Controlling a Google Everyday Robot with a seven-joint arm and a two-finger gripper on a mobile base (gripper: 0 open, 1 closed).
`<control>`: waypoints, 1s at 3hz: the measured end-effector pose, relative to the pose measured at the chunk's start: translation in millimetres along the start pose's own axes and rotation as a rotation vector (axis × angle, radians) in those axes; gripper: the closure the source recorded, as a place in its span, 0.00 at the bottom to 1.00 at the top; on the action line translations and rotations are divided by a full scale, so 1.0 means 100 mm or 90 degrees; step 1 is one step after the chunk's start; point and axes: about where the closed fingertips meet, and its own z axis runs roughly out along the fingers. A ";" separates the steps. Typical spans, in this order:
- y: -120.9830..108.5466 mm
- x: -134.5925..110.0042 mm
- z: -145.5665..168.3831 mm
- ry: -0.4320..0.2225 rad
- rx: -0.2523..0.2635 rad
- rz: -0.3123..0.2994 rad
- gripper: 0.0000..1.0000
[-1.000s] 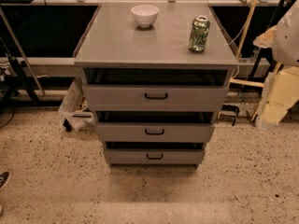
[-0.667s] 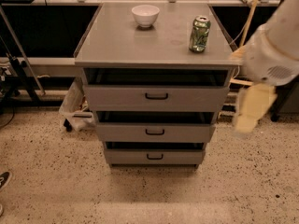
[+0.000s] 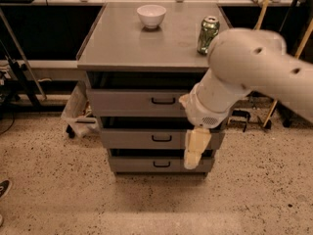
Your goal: Open top drawer
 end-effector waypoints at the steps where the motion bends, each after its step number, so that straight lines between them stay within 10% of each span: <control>1: -0.40 -0.04 0.52 -0.018 0.001 0.021 0.00; 3: -0.57 0.03 0.69 -0.036 -0.001 0.048 0.00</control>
Offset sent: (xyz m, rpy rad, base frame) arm 0.0476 0.0184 -0.0414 0.0327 0.0066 -0.0267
